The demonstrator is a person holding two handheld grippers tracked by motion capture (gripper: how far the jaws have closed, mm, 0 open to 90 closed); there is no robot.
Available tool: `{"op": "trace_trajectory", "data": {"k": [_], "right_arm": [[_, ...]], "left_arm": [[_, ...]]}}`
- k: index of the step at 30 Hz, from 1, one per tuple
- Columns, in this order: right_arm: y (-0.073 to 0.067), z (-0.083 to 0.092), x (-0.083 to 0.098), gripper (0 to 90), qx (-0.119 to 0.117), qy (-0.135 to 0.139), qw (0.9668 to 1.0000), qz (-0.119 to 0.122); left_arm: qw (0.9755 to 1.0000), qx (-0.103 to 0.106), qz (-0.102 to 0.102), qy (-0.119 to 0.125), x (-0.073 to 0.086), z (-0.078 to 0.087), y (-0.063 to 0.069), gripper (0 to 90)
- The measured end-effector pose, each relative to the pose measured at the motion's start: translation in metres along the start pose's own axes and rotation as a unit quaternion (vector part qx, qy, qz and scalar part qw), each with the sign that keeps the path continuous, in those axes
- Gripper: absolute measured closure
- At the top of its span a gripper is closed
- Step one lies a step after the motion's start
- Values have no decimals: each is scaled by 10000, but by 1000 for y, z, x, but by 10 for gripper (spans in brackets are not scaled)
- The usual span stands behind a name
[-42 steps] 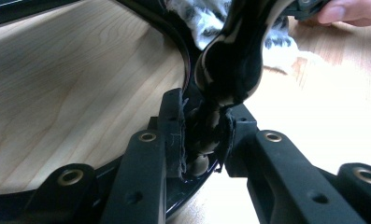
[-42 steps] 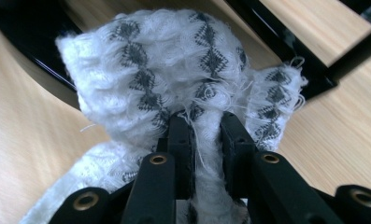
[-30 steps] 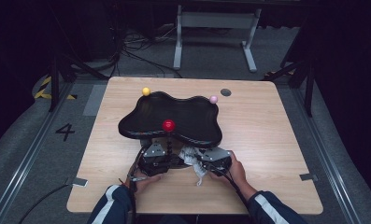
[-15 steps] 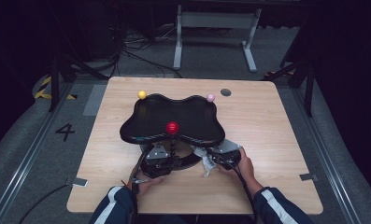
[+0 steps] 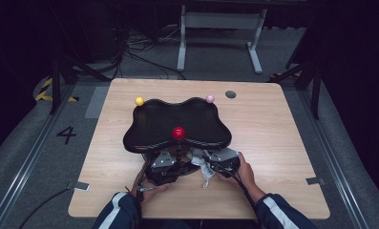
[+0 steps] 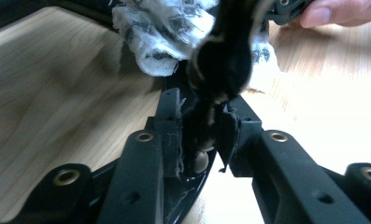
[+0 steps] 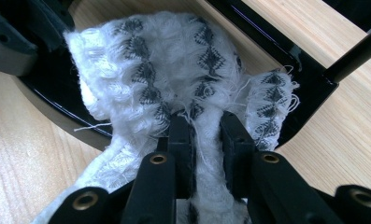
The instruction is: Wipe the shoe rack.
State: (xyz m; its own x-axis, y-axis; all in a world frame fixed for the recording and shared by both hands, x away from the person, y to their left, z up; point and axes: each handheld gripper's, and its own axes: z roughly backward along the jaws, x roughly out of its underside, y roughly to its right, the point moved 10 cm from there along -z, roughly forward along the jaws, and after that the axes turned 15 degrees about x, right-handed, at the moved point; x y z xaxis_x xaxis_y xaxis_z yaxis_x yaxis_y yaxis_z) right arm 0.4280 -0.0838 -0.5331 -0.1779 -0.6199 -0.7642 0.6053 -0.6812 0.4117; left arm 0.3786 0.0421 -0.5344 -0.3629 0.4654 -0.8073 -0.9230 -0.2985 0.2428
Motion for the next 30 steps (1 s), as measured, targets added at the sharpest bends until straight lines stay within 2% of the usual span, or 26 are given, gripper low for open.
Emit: {"op": "trace_trajectory", "data": {"k": [2,3,4,6,7,8,9,11,12,13,14,15,16,17,18,19,20,21,23,24,25,26,27,30], "right_arm": [[0,0,0,772,-4,-7,10000,-26],[0,0,0,772,-14,-2,10000,-14],[0,0,0,772,-6,-2,10000,-7],[1,0,0,772,3,-6,10000,3],[1,0,0,772,4,-10,10000,-8],[1,0,0,772,-1,-18,10000,-11],[1,0,0,772,2,-20,10000,-9],[1,-1,0,772,18,-19,10000,9],[1,-1,0,772,19,-17,10000,-2],[1,-1,0,773,38,-18,10000,24],[1,-1,0,773,38,-18,10000,24],[1,-1,0,773,41,-22,10000,27],[1,-1,0,773,32,-31,10000,68],[1,-1,0,773,32,-31,10000,68],[1,-1,0,773,41,-17,9999,102],[1,-1,-1,773,47,-29,9999,148],[1,-1,-1,773,67,-32,9998,176],[1,-1,-1,774,106,-43,9997,201],[2,-1,-1,774,138,-56,9997,210],[2,-1,-1,774,136,-68,9996,223],[0,0,-1,773,93,-76,9997,217],[-2,1,-2,774,81,-85,9996,243],[-5,1,-4,774,59,-72,9996,255],[-16,3,-11,775,-59,-11,9999,138]], "left_arm": [[9999,-123,-11,-18,2,2,2,698],[9997,-178,-96,-115,4,6,2,697],[9994,-252,-98,-198,6,9,3,691],[9992,-337,-118,-176,9,14,3,694],[9987,-362,-192,-315,12,18,2,708],[9991,-353,-111,-228,11,18,4,724],[9990,-341,-181,-223,11,18,5,750],[9988,-387,-190,-233,10,17,6,763],[9979,-432,-250,-412,12,18,4,763],[9985,-439,-197,-254,9,14,5,749],[9985,-439,-197,-254,9,14,5,747],[9975,-470,-285,-440,10,16,3,747],[9982,-462,-231,-304,9,13,3,745],[9988,-457,-90,-158,7,10,5,745],[9985,-474,-113,-238,8,10,3,747],[9987,-451,-134,-205,6,9,3,751],[9989,-446,-72,-82,5,7,4,752],[9986,-437,-129,-268,6,7,3,752],[9991,-409,-63,18,1,0,6,753],[9990,-404,-106,-133,2,0,6,753],[9992,-385,-70,-14,0,-3,8,752],[9991,-384,-172,-10,-1,-4,7,753],[9992,-379,-83,51,-1,-5,8,752],[9993,-368,-81,49,-1,-5,8,752]]}}
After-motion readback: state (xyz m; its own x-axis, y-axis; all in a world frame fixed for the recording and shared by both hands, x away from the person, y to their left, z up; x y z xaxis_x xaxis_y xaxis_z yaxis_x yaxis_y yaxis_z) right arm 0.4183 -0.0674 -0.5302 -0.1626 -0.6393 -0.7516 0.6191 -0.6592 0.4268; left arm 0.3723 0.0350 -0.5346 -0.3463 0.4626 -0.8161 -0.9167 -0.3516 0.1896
